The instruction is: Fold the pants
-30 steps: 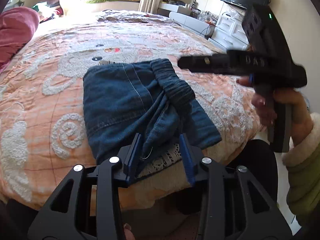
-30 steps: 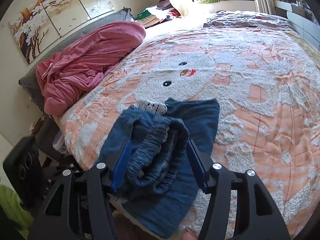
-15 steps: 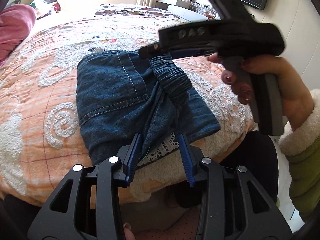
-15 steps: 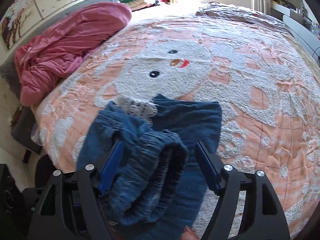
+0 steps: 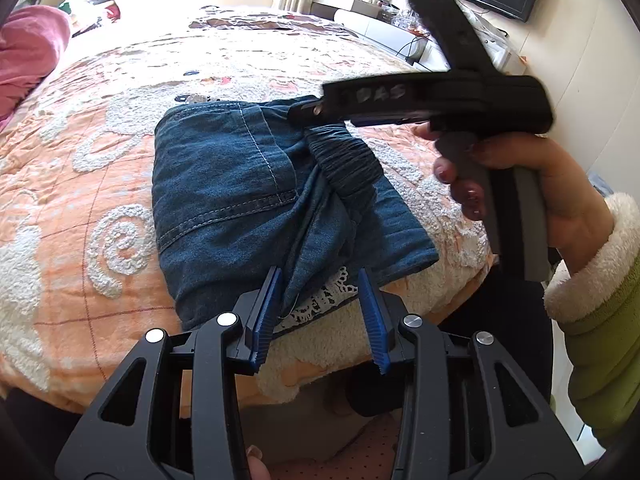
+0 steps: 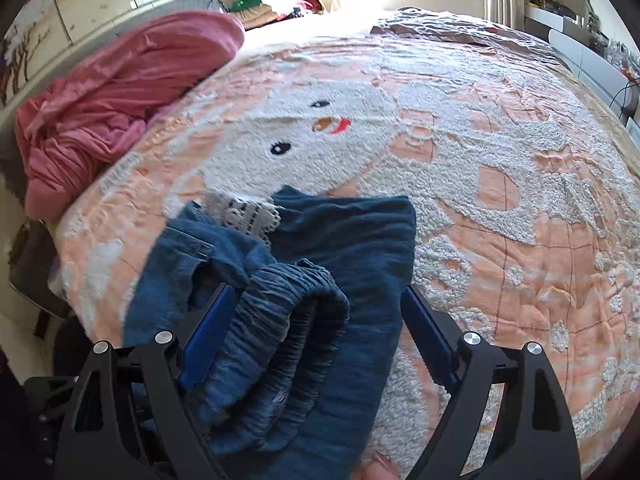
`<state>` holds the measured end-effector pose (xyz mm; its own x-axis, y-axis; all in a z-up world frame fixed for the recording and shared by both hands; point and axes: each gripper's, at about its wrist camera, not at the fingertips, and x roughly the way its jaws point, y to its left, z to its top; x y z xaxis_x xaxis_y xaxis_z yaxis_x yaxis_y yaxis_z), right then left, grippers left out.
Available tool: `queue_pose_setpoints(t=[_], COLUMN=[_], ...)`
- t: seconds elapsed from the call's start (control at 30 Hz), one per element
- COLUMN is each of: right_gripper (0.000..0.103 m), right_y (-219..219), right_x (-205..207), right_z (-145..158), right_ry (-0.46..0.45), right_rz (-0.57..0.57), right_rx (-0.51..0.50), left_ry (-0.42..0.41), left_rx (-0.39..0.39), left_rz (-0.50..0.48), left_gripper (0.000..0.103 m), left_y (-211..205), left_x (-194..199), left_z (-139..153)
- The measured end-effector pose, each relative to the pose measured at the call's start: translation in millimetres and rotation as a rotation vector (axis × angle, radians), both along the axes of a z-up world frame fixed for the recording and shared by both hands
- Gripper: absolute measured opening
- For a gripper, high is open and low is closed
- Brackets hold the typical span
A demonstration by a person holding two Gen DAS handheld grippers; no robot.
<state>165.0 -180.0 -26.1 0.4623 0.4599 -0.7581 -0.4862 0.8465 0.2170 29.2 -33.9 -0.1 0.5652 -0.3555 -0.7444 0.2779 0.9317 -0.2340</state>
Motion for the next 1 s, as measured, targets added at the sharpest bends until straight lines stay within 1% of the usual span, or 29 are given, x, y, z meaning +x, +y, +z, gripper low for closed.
queue_pose_setpoints(t=[0.2, 0.37, 0.53, 0.7, 1.0], right_gripper=[0.085, 0.086, 0.091, 0.092, 0.094], right_y=[-11, -16, -21, -27, -45], right_x=[-12, -23, -34, -47, -67], right_z=[22, 35, 48, 60, 78], right_ry=[-0.011, -0.036, -0.063, -0.098, -0.148], right_rz=[-0.004, -0.006, -0.011, -0.018, -0.035], right_rx=[0.071, 0.085, 0.086, 0.094, 0.115], left_ry=[-0.008, -0.020, -0.029, -0.042, -0.074], left_rx=[-0.013, -0.016, -0.015, -0.016, -0.015], left_rz=[0.002, 0.003, 0.004, 0.003, 0.008], left_gripper=[0.036, 0.041, 0.046, 0.049, 0.060], left_y=[3, 2, 1, 0, 1], left_x=[-2, -6, -12, -20, -27], left_z=[5, 11, 18, 25, 39])
